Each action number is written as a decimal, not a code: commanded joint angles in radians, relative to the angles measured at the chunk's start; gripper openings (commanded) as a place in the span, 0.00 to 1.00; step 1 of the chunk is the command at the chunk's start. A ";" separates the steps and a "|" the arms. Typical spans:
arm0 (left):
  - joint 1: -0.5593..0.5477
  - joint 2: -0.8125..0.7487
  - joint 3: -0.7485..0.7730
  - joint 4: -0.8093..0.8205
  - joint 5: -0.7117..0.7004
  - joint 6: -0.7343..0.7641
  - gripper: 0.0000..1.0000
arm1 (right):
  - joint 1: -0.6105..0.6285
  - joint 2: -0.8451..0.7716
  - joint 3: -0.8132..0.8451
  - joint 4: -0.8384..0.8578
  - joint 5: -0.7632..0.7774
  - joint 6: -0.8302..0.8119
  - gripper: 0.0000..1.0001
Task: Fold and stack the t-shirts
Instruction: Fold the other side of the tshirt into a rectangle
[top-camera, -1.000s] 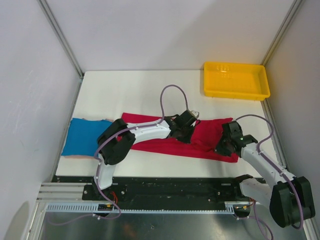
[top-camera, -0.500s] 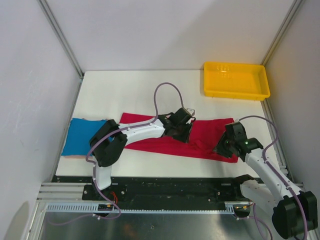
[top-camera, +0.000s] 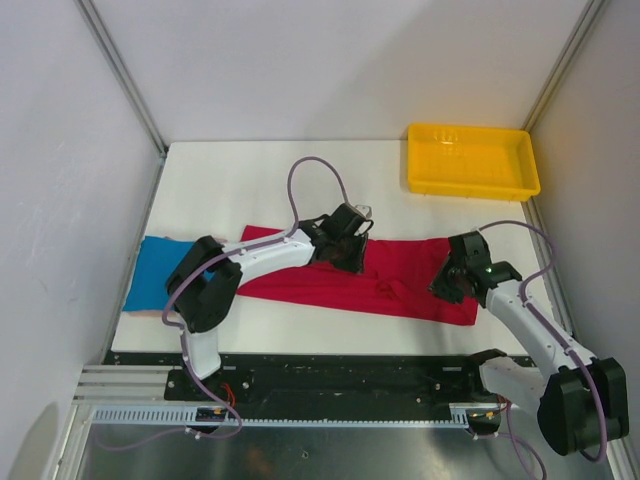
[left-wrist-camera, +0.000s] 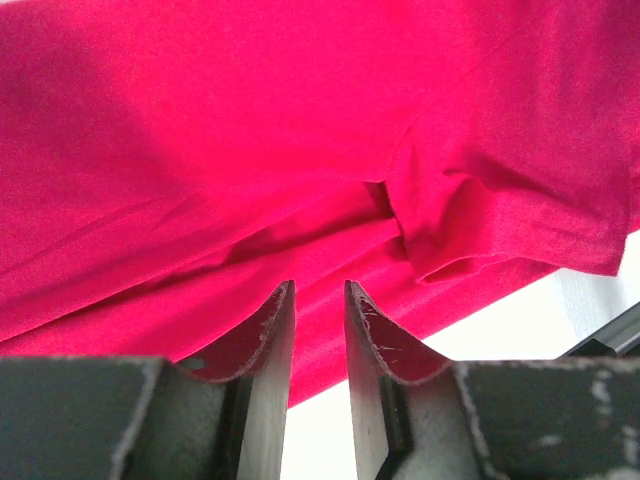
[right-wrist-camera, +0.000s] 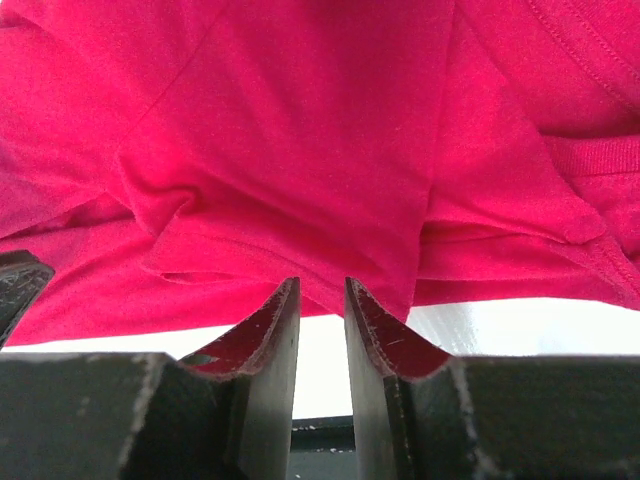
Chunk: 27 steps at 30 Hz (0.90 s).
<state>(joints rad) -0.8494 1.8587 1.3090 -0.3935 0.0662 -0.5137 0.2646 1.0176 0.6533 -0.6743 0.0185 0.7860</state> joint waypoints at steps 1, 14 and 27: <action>0.028 -0.042 -0.019 0.011 0.021 0.033 0.30 | 0.002 0.020 0.047 0.021 0.059 0.007 0.28; 0.119 -0.081 -0.087 0.011 0.032 0.048 0.30 | 0.036 0.092 -0.166 0.122 -0.019 0.071 0.27; 0.328 -0.290 -0.335 0.008 -0.079 -0.036 0.31 | -0.148 -0.005 0.028 0.059 0.017 0.021 0.32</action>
<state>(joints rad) -0.5964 1.6760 1.0245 -0.3939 0.0547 -0.5087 0.1841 0.9817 0.5762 -0.6407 -0.0105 0.8333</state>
